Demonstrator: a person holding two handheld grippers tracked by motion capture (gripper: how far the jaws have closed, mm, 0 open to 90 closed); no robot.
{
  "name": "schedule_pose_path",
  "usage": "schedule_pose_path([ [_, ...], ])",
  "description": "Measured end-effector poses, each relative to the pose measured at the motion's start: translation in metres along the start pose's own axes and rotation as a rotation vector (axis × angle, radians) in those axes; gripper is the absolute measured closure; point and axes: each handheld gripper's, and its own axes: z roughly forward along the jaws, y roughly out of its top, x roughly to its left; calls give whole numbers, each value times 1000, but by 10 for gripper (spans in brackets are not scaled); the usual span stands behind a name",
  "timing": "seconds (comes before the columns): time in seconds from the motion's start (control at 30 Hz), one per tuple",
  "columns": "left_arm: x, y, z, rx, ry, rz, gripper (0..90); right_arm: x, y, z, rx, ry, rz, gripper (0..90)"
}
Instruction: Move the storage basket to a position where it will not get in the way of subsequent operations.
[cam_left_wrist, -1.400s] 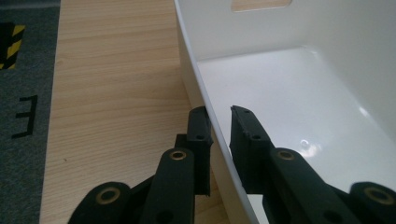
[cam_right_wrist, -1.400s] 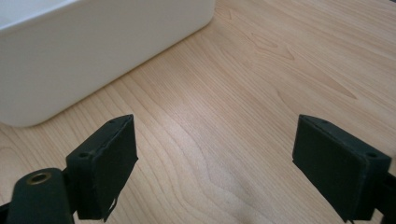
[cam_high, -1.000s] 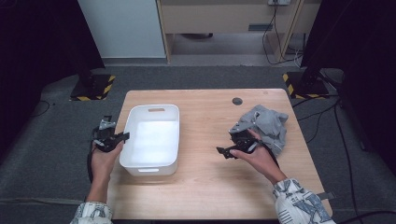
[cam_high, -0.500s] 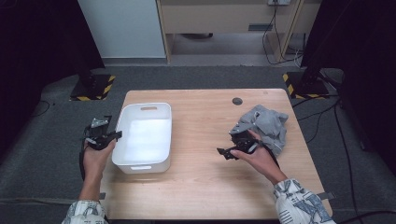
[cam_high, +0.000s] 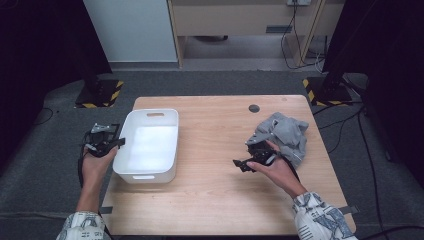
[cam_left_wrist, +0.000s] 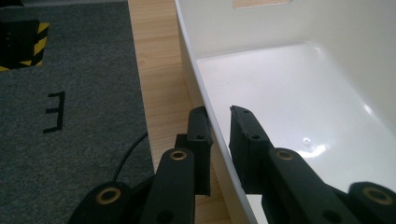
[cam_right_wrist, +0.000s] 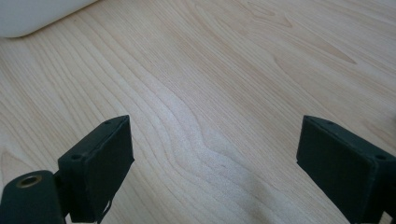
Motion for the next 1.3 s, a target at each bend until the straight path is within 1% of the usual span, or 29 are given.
schedule_pose_path([
  [0.03,1,1,0,0,-2,4,779,0,0,0,0,1,4,109],
  [0.1,3,0,1,-6,-18,-10,772,0,1,1,-4,3,6,110],
  [0.13,3,0,0,-9,-11,-9,764,0,1,1,-4,4,6,110],
  [0.17,2,0,-1,-16,14,-10,719,0,1,1,-8,4,6,109],
  [0.2,2,-1,-4,-23,28,-22,642,1,2,1,-9,4,6,109],
  [0.23,3,-2,-6,-37,13,-46,604,1,2,1,-10,5,6,108],
  [0.27,2,-3,-8,-44,-3,-63,579,1,2,0,-9,6,3,107],
  [0.3,1,-4,-10,-42,0,-62,569,1,1,0,-8,6,1,107],
  [0.33,-1,-6,-11,-37,12,-60,570,1,1,-1,-7,7,5,106],
  [0.37,-2,-8,-12,-35,10,-64,569,0,1,-1,-13,6,6,106],
  [0.4,-3,-9,-12,-36,3,-62,574,0,1,-2,-14,5,5,105],
  [0.47,-7,-10,-14,-34,16,-56,602,0,1,-3,-16,6,6,105],
  [0.5,-7,-11,-14,-37,13,-61,626,0,1,-4,-17,8,7,105],
  [0.6,-9,-10,-15,-30,19,-60,733,0,1,-5,-21,9,7,106],
  [0.63,-9,-9,-16,-24,22,-56,744,0,1,-5,-22,9,8,106],
  [0.67,-8,-10,-16,-24,34,-44,788,0,1,-5,-22,8,9,106],
  [0.73,-6,-10,-16,-27,25,-58,796,0,1,-5,-21,8,9,106],
  [0.8,-5,-10,-16,-21,43,-60,810,0,1,-5,-19,7,7,105],
  [0.93,0,-10,-17,-22,51,-69,825,0,1,-4,-19,7,7,105],
  [1.1,10,-13,-21,-29,39,-99,839,-1,1,-5,-18,7,7,105],
  [1.17,10,-14,-22,-31,52,-104,843,-1,1,-5,-17,7,9,105],
  [1.3,11,-16,-23,-39,51,-126,849,-1,1,-4,-18,7,6,105],
])
